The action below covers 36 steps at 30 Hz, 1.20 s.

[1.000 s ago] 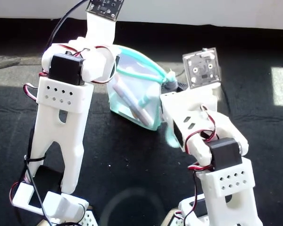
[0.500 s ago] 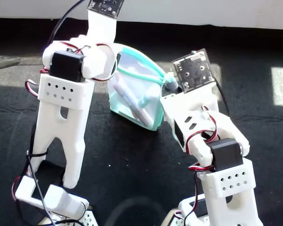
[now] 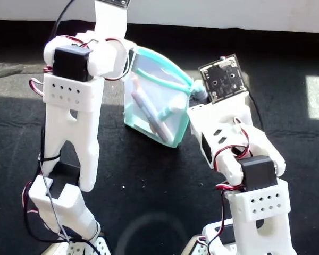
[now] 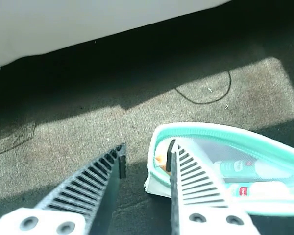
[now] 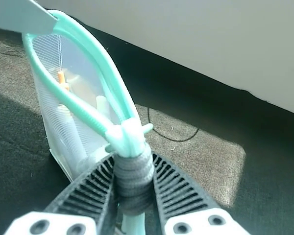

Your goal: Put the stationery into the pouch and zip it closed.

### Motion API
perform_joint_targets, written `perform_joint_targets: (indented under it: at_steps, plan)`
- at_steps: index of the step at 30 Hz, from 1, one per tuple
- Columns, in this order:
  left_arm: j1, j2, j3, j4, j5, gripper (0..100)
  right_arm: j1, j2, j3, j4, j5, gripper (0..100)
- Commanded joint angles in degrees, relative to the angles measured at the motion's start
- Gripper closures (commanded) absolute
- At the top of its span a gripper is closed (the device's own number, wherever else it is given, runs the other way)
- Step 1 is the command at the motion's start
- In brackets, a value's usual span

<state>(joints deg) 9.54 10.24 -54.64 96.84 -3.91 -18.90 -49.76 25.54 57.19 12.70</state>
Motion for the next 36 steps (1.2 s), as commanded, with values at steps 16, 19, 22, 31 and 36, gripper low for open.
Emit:
perform_joint_targets:
  at_steps: [16, 19, 22, 31, 36]
  plan:
    - [3.91, -21.93, 28.79, 3.60, 0.09, 99, 0.22, -1.01, -2.68, -10.68, 0.53, 99.1]
    - [7.16, -22.46, 41.45, 0.44, 0.18, 99, 0.22, -0.92, -2.51, -11.12, 0.62, 99.1]
    - [8.31, -22.37, 51.21, -10.37, 0.18, 99, 0.22, -0.92, -2.24, -11.12, 0.70, 99.1]
    - [6.90, -22.20, 63.34, -44.31, 0.35, 99, 8.57, -1.01, -1.10, -10.51, 5.01, 99.1]
    - [8.04, -22.20, 63.08, -47.56, 1.76, 92, 9.89, -1.54, 4.44, -10.33, 11.43, 99.1]
